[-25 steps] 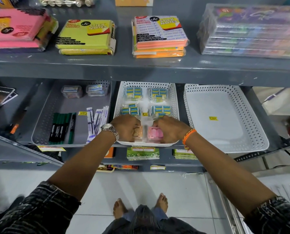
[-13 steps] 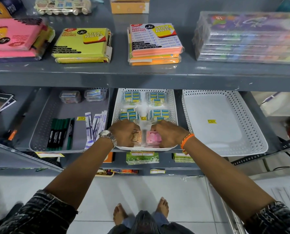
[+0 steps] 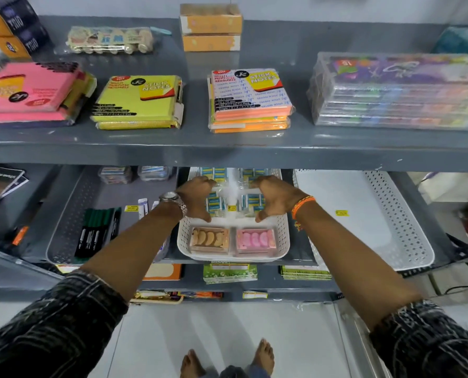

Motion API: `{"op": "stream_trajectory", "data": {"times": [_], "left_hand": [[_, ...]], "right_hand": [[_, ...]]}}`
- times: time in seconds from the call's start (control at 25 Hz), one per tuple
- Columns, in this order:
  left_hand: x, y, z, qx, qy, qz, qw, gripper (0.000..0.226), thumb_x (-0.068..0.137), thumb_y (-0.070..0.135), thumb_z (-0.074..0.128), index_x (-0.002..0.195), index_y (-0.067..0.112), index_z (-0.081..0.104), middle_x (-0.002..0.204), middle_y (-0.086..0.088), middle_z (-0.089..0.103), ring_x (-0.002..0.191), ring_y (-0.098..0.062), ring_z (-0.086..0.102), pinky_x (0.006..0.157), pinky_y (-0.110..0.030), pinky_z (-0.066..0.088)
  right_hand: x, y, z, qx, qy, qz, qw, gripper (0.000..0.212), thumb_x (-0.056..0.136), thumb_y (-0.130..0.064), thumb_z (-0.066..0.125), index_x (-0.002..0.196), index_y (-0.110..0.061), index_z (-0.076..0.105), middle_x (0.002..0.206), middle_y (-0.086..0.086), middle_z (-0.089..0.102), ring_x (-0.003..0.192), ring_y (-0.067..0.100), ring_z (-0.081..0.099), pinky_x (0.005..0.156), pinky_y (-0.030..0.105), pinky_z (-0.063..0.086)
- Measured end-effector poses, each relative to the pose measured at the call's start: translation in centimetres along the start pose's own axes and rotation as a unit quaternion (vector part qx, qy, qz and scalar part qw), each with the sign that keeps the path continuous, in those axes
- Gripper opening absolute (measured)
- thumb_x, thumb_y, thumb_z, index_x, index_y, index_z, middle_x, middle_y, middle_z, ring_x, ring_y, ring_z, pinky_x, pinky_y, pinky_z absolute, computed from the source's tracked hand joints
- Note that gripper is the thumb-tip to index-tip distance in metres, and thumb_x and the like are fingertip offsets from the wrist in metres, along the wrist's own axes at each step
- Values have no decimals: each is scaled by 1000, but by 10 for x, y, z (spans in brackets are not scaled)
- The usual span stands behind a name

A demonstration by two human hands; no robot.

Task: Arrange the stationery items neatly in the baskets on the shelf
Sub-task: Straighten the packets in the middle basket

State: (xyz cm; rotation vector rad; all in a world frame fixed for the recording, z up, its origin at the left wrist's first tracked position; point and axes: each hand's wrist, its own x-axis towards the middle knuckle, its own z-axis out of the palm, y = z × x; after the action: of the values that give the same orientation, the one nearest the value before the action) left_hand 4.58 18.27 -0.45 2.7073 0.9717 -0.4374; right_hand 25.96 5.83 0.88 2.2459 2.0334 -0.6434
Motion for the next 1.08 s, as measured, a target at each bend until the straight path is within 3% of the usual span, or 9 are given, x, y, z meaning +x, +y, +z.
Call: {"op": "stream_trajectory", "data": {"times": [0.16, 0.28, 0.4, 0.6, 0.84, 1.08], "left_hand": [[19, 4, 9, -2, -15, -9, 1000, 101, 57, 48, 89, 138, 5, 48, 138, -15, 55, 126, -32, 53, 105, -37, 47], [27, 0, 17, 19, -10, 13, 1000, 91, 58, 44, 86, 135, 10, 53, 135, -13, 58, 122, -31, 55, 103, -38, 47], [31, -4, 21, 31, -12, 43, 999, 95, 60, 43, 86, 143, 14, 50, 142, -10, 55, 128, -31, 52, 108, -38, 43], [32, -7, 19, 65, -28, 40, 997, 86, 59, 38, 88, 134, 10, 56, 131, -11, 59, 119, -30, 55, 102, -37, 47], [38, -7, 14, 75, -32, 42, 996, 92, 61, 44, 87, 139, 12, 53, 135, -10, 58, 121, -28, 54, 104, -37, 44], [39, -8, 13, 66, -31, 37, 997, 88, 59, 45, 88, 135, 13, 57, 127, -7, 62, 116, -26, 56, 99, -33, 45]], "right_hand": [[19, 4, 15, -50, -18, 4, 999, 96, 51, -41, 94, 131, -6, 52, 131, 15, 58, 118, 32, 58, 101, 38, 50], [21, 7, 17, -64, -16, -2, 998, 68, 54, -29, 90, 112, -10, 61, 113, 13, 63, 97, 29, 64, 83, 35, 57], [22, 7, 14, -79, -24, -5, 997, 56, 52, -26, 88, 100, -13, 62, 102, 11, 62, 85, 27, 63, 76, 37, 59], [24, 1, 16, -84, -35, -6, 996, 57, 57, -22, 88, 105, -8, 62, 99, 10, 60, 84, 27, 62, 71, 34, 56], [26, 0, 16, -73, -38, 11, 997, 50, 56, -17, 87, 98, -7, 62, 94, 10, 60, 78, 25, 62, 61, 29, 49], [31, 0, 15, -65, -44, 15, 997, 60, 54, -22, 90, 106, -8, 64, 101, 9, 58, 89, 27, 62, 71, 32, 55]]}}
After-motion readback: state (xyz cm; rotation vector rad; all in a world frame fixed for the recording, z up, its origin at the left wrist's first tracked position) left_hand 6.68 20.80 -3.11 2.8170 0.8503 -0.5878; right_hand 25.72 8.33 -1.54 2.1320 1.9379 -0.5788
